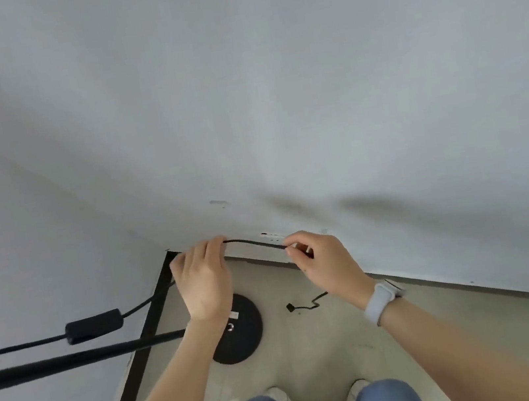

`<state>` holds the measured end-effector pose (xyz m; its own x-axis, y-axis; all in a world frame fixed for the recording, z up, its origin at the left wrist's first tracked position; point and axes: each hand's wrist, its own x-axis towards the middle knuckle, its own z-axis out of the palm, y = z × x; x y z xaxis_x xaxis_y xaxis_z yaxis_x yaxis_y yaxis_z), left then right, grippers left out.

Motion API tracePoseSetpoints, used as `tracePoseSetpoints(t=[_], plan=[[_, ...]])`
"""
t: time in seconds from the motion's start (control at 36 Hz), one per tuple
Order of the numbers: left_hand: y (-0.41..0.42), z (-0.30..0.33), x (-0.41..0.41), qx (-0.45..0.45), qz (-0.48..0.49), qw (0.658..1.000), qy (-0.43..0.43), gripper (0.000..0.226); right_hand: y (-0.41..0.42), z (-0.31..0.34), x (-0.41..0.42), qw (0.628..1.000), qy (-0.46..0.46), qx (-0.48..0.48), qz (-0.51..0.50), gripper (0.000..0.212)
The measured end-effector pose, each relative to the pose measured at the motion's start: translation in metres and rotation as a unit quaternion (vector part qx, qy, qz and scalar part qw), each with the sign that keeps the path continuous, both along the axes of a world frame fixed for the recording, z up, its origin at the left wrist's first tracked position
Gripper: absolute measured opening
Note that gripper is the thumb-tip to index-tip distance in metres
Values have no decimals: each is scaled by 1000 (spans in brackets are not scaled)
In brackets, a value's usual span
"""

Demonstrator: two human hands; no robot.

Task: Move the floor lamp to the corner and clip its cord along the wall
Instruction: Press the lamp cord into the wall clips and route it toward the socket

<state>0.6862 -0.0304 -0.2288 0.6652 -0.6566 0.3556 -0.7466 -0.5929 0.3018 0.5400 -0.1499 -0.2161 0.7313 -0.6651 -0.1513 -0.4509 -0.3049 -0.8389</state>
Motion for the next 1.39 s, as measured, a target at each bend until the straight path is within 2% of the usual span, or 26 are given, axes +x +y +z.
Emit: tracePoseSetpoints(t=[0.14,0.25,0.31,0.39,0.47,0.67,0.78,0.89,1.03,1.14,1.28,1.33,1.39], plan=[[-17,-45,53,-49,44,996,63,9,-9,-60,34,995,-22,-78,-61,9],[-29,-76,82,-53,28,996,-64,14,-13,-93,66,983,-80,-153,-62,7],[-34,-89,97,-39,24,987,-152,23,-17,-103,83,974,-116,-183,-64,7],[-40,-105,116,-30,-3,967,-255,26,-24,-111,106,957,-161,-231,-66,6],[-43,-116,127,-35,-20,952,-305,25,-30,-116,125,941,-186,-274,-67,6],[-48,-119,139,-50,-11,950,-308,19,-29,-123,141,921,-196,-331,-53,7],[-57,-114,138,-71,7,961,-266,12,-32,-117,143,909,-207,-356,-60,9],[-60,-113,137,-83,10,968,-237,11,-36,-123,140,903,-175,-388,-54,12],[-61,-112,142,-112,-1,963,-245,6,-33,-158,121,930,-176,-323,-15,17],[-62,-117,141,-138,-22,961,-241,5,-34,-182,97,972,-187,-139,24,28],[-65,-128,121,-193,-44,958,-208,19,-39,-200,67,984,-171,-55,7,18],[-66,-136,103,-232,-51,954,-184,22,-40,-201,64,985,-173,-30,6,12],[-65,-144,79,-259,-62,959,-93,19,-38,-198,67,983,-182,-20,0,8]])
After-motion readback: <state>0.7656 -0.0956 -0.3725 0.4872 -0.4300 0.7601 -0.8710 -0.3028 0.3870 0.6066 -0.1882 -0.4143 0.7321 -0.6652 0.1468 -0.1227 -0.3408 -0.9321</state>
